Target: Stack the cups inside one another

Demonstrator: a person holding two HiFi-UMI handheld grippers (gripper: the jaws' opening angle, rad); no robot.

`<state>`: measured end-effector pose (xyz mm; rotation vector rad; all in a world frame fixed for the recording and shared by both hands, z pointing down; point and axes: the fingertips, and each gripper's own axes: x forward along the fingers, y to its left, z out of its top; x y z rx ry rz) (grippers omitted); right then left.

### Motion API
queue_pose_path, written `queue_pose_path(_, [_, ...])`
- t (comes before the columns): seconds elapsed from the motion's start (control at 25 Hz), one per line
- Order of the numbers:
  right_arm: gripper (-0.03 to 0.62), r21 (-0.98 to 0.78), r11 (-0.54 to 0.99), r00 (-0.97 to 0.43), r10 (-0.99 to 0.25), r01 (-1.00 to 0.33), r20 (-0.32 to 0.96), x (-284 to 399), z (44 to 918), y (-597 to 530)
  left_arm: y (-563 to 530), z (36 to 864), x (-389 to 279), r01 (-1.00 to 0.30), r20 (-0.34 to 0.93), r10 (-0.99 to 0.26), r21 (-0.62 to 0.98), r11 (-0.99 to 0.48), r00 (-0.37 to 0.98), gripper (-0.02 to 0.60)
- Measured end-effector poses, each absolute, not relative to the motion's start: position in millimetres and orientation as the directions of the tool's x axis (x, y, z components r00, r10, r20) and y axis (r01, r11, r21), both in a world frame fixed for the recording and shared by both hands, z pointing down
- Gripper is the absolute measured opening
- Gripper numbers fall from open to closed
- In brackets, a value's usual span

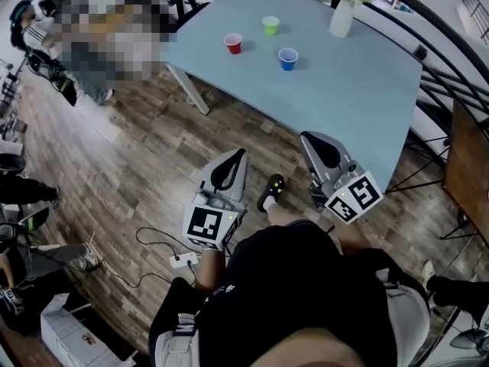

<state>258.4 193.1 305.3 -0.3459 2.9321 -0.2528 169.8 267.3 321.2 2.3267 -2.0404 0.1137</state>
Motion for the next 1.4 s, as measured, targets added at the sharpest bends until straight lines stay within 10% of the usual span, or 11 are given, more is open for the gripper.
queue_pose_path(1.4, [0.003,-0.246,0.936,-0.944,-0.294,-0.253,-0.149,189.9,321.4,65.6,144.3,328.5,92.7,-0.987,0.144,-0.979,-0.044,-0.153,0.145,-0.009])
